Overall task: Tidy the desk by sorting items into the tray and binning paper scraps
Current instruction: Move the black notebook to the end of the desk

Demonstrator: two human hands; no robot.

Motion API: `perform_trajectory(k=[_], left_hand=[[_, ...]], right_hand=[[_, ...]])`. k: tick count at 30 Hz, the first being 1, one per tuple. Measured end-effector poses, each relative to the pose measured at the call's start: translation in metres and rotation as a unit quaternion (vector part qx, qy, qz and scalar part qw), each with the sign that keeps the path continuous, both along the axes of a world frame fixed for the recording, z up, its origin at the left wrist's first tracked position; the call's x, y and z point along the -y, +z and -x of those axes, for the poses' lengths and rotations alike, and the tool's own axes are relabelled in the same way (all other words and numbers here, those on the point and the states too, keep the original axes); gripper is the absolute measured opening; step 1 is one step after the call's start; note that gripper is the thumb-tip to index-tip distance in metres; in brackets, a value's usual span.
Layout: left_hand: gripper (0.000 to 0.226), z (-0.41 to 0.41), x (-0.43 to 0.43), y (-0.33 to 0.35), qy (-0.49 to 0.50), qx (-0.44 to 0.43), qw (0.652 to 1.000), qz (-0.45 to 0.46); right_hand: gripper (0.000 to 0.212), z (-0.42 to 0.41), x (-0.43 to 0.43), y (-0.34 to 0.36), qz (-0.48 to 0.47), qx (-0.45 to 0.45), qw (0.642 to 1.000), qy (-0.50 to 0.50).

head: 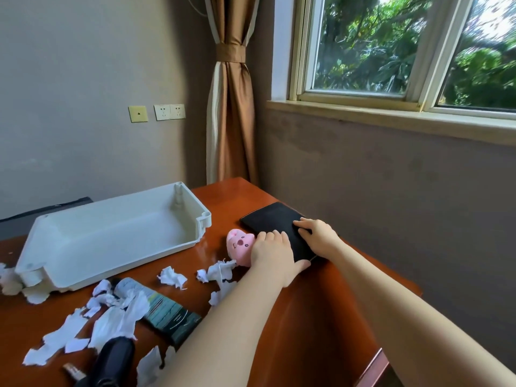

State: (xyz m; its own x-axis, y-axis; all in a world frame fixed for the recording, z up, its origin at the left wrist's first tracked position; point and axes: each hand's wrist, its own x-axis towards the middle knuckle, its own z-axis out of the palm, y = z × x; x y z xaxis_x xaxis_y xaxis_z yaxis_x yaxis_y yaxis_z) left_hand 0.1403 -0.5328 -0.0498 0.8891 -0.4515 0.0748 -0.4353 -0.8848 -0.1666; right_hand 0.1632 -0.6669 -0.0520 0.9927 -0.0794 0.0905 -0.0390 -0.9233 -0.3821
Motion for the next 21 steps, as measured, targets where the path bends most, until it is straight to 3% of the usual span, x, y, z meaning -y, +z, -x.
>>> perform_trajectory(k=[5,12,21], left_hand=[[0.077,0.006,-0.011,0.003,-0.015,-0.022,1.000,0.004],[0.059,0.048,-0.052,0.019,-0.071,-0.015,0.994,0.085],[0.034,0.110,-0.146,0.072,-0.023,-0.088,0.986,0.138]], right_hand=[[0.032,0.010,-0.004,0.002,0.006,0.024,1.000,-0.004],[0.030,0.034,-0.027,0.026,-0.006,0.084,0.996,0.022],[0.025,0.092,-0.109,0.073,0.028,-0.022,0.990,0.136]])
